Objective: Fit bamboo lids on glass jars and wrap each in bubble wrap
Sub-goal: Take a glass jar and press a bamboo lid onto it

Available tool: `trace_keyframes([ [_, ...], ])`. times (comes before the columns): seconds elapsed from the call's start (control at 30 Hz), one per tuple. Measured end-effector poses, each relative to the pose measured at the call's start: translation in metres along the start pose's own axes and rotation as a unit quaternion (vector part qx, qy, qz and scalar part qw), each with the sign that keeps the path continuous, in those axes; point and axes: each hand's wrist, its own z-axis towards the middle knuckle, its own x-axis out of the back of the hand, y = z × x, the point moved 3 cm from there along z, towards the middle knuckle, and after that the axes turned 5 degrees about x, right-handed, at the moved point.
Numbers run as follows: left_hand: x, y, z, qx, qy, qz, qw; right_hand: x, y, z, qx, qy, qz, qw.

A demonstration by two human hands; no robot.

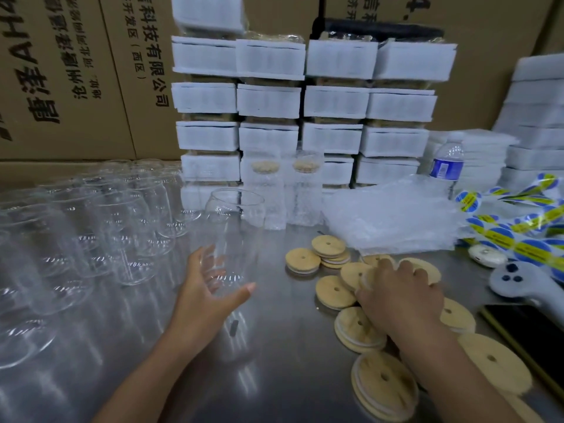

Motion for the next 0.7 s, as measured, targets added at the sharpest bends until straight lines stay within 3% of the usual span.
trace_keyframes([
  [0.17,-0.008,0.005,-0.007,-0.011,-0.012,0.019,1.0,0.007,0.0,-0.007,0.017,0.065,0.02,0.998],
  [0.27,-0.012,0.005,-0.011,-0.016,-0.033,0.028,0.999,0.013,-0.002,-0.006,0.073,0.128,0.198,0.969],
  [0.33,-0.014,0.007,-0.013,-0.026,-0.044,0.046,0.998,0.019,-0.006,-0.005,0.091,0.139,0.418,0.893],
  [0.43,-0.014,0.009,-0.016,-0.049,-0.054,0.073,0.995,0.024,-0.013,-0.005,0.071,0.101,0.698,0.705],
  [0.5,-0.016,0.009,-0.017,-0.056,-0.065,0.079,0.993,0.027,-0.015,-0.007,0.063,0.093,0.802,0.587],
  [0.53,-0.018,0.008,-0.018,-0.058,-0.072,0.079,0.993,0.028,-0.017,-0.008,0.061,0.095,0.828,0.55],
  [0.6,-0.021,0.008,-0.019,-0.062,-0.086,0.08,0.991,0.029,-0.021,-0.012,0.067,0.091,0.851,0.512],
  [0.7,-0.026,0.009,-0.022,-0.077,-0.1,0.088,0.988,0.032,-0.03,-0.019,0.098,0.083,0.856,0.5],
])
